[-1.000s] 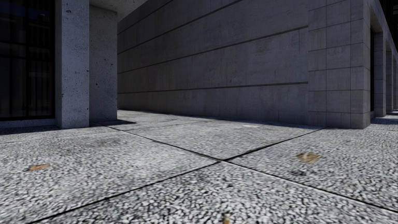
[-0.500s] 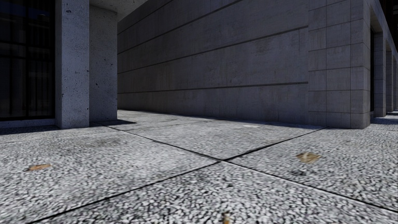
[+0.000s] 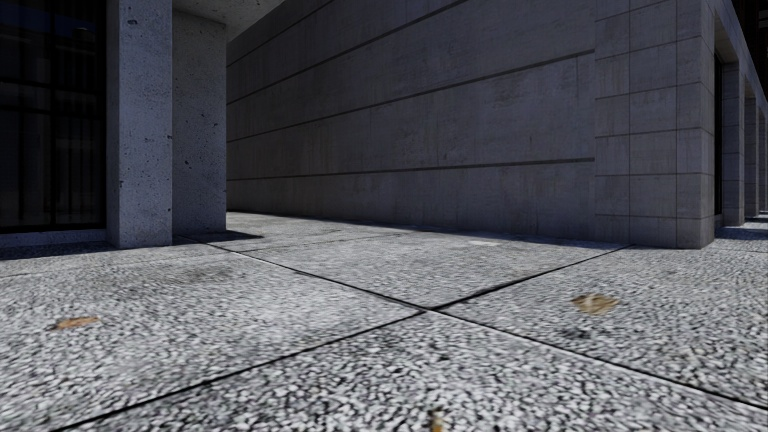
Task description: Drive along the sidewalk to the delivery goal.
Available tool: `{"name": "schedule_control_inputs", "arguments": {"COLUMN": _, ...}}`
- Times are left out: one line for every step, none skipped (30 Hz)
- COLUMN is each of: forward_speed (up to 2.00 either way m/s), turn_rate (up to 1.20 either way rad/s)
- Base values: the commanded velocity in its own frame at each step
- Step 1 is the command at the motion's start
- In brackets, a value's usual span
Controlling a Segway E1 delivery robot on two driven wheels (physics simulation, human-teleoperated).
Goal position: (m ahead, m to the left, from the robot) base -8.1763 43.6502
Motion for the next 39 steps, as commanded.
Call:
{"name": "schedule_control_inputs", "arguments": {"forward_speed": 0.45, "turn_rate": 0.00}}
{"name": "schedule_control_inputs", "arguments": {"forward_speed": 0.45, "turn_rate": 0.00}}
{"name": "schedule_control_inputs", "arguments": {"forward_speed": 2.00, "turn_rate": 0.00}}
{"name": "schedule_control_inputs", "arguments": {"forward_speed": 2.00, "turn_rate": 0.00}}
{"name": "schedule_control_inputs", "arguments": {"forward_speed": 2.00, "turn_rate": 0.00}}
{"name": "schedule_control_inputs", "arguments": {"forward_speed": 2.00, "turn_rate": 0.00}}
{"name": "schedule_control_inputs", "arguments": {"forward_speed": 2.00, "turn_rate": 0.00}}
{"name": "schedule_control_inputs", "arguments": {"forward_speed": 2.00, "turn_rate": 0.00}}
{"name": "schedule_control_inputs", "arguments": {"forward_speed": 2.00, "turn_rate": 0.00}}
{"name": "schedule_control_inputs", "arguments": {"forward_speed": 2.00, "turn_rate": 0.00}}
{"name": "schedule_control_inputs", "arguments": {"forward_speed": 2.00, "turn_rate": 0.00}}
{"name": "schedule_control_inputs", "arguments": {"forward_speed": 2.00, "turn_rate": 0.00}}
{"name": "schedule_control_inputs", "arguments": {"forward_speed": 2.00, "turn_rate": 0.00}}
{"name": "schedule_control_inputs", "arguments": {"forward_speed": 2.00, "turn_rate": 0.00}}
{"name": "schedule_control_inputs", "arguments": {"forward_speed": 2.00, "turn_rate": 0.00}}
{"name": "schedule_control_inputs", "arguments": {"forward_speed": 2.00, "turn_rate": 0.00}}
{"name": "schedule_control_inputs", "arguments": {"forward_speed": 2.00, "turn_rate": 0.00}}
{"name": "schedule_control_inputs", "arguments": {"forward_speed": 2.00, "turn_rate": 0.00}}
{"name": "schedule_control_inputs", "arguments": {"forward_speed": 2.00, "turn_rate": 0.00}}
{"name": "schedule_control_inputs", "arguments": {"forward_speed": 2.00, "turn_rate": 0.00}}
{"name": "schedule_control_inputs", "arguments": {"forward_speed": 2.00, "turn_rate": 0.00}}
{"name": "schedule_control_inputs", "arguments": {"forward_speed": 2.00, "turn_rate": 0.00}}
{"name": "schedule_control_inputs", "arguments": {"forward_speed": 2.00, "turn_rate": 0.00}}
{"name": "schedule_control_inputs", "arguments": {"forward_speed": 2.00, "turn_rate": 0.00}}
{"name": "schedule_control_inputs", "arguments": {"forward_speed": 2.00, "turn_rate": 0.00}}
{"name": "schedule_control_inputs", "arguments": {"forward_speed": 2.00, "turn_rate": 0.00}}
{"name": "schedule_control_inputs", "arguments": {"forward_speed": 2.00, "turn_rate": 0.00}}
{"name": "schedule_control_inputs", "arguments": {"forward_speed": 2.00, "turn_rate": 0.00}}
{"name": "schedule_control_inputs", "arguments": {"forward_speed": 2.00, "turn_rate": 0.00}}
{"name": "schedule_control_inputs", "arguments": {"forward_speed": 2.00, "turn_rate": 0.00}}
{"name": "schedule_control_inputs", "arguments": {"forward_speed": 2.00, "turn_rate": 0.00}}
{"name": "schedule_control_inputs", "arguments": {"forward_speed": 2.00, "turn_rate": 0.00}}
{"name": "schedule_control_inputs", "arguments": {"forward_speed": 2.00, "turn_rate": 0.00}}
{"name": "schedule_control_inputs", "arguments": {"forward_speed": 2.00, "turn_rate": 0.00}}
{"name": "schedule_control_inputs", "arguments": {"forward_speed": 2.00, "turn_rate": 0.00}}
{"name": "schedule_control_inputs", "arguments": {"forward_speed": 2.00, "turn_rate": 0.00}}
{"name": "schedule_control_inputs", "arguments": {"forward_speed": 2.00, "turn_rate": 0.00}}
{"name": "schedule_control_inputs", "arguments": {"forward_speed": 2.00, "turn_rate": 0.00}}
{"name": "schedule_control_inputs", "arguments": {"forward_speed": 2.00, "turn_rate": 0.00}}
